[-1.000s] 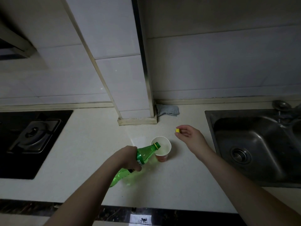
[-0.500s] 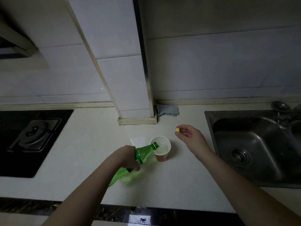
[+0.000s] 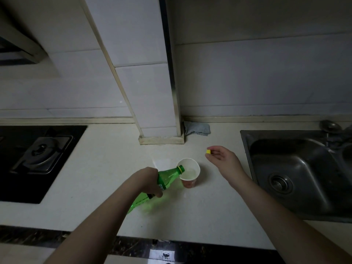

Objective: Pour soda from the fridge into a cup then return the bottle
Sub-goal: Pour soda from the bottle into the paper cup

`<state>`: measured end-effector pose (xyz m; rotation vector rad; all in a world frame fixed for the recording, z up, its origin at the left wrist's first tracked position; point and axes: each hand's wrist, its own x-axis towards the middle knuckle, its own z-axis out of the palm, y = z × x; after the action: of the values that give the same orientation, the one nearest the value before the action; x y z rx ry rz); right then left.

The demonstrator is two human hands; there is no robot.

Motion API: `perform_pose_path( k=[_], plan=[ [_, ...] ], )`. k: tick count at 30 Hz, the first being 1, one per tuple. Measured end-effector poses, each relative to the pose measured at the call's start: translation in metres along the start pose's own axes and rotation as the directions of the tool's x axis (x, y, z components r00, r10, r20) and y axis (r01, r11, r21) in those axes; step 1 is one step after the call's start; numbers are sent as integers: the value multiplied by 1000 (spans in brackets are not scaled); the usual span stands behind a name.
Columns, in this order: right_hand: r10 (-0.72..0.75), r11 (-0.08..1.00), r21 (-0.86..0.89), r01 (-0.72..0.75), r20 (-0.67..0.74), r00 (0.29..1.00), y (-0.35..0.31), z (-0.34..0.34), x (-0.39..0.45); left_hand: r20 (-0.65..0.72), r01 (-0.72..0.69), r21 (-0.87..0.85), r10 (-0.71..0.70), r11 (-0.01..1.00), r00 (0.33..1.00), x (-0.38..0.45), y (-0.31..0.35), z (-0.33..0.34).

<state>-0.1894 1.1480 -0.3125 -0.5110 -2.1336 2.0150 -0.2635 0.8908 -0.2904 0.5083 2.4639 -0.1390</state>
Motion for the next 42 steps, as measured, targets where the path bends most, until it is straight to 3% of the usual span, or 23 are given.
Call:
perform_pose_path(
  k=[42],
  plan=[
    [20,1000,24,-20,13,1000,5,-1,4,16,-12,52,11,999,1000,0,7,-6]
  ],
)
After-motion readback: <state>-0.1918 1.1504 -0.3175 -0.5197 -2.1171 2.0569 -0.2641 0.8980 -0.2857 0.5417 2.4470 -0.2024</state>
